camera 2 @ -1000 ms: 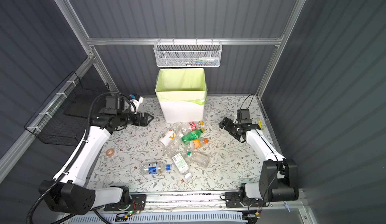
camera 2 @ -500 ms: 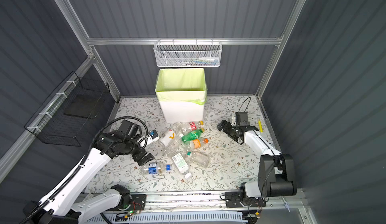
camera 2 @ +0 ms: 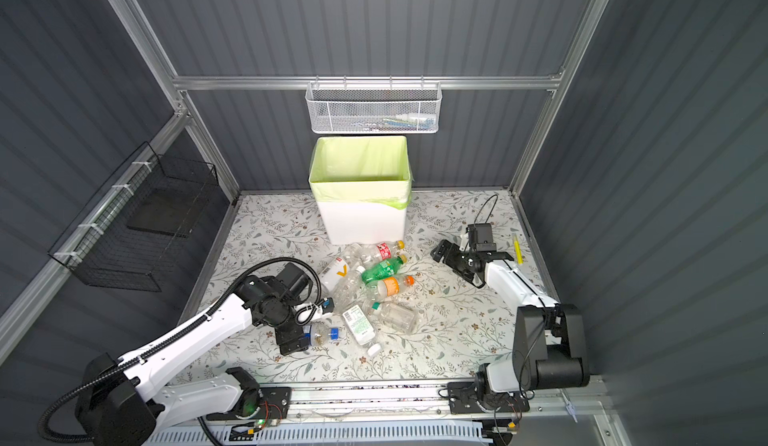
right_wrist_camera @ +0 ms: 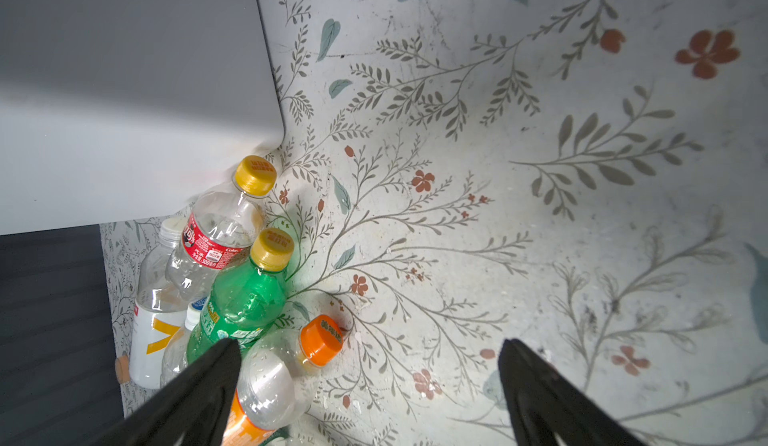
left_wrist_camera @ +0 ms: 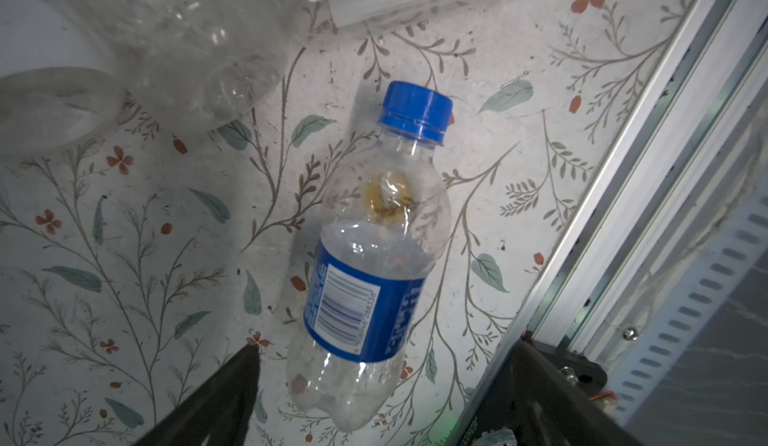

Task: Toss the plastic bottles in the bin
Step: 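Lower the left gripper to the blue-cap bottle nearest the robot and grasp it, then lift the blue-cap bottle with the left gripper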

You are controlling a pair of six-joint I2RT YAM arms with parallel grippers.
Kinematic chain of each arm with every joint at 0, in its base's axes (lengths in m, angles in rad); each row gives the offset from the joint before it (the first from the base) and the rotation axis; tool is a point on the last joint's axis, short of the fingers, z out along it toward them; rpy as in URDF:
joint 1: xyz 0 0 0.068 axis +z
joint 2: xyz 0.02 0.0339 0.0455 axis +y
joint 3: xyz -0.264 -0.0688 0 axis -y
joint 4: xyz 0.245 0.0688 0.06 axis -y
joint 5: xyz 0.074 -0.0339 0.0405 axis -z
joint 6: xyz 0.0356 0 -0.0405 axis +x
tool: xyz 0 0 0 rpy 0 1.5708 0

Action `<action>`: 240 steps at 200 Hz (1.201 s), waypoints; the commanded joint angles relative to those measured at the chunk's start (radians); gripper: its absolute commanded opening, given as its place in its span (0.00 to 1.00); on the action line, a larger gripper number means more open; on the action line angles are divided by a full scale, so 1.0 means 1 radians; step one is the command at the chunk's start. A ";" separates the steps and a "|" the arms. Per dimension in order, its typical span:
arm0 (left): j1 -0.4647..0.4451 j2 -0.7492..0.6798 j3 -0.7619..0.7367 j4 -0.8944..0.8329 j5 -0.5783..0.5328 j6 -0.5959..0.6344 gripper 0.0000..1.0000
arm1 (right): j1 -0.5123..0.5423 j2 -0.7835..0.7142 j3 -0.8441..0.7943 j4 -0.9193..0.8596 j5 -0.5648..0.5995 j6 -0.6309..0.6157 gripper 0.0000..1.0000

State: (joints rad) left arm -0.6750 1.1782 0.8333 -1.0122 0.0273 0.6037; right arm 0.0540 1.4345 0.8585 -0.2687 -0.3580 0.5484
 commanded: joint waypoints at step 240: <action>-0.035 -0.115 -0.050 0.203 -0.152 -0.194 0.51 | -0.090 0.025 0.002 0.202 -0.230 0.059 0.99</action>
State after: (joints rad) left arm -0.7067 1.1412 0.7242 -0.7799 -0.0982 0.4580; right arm 0.0120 1.4326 0.9108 -0.2237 -0.3729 0.5037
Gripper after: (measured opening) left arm 0.523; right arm 0.991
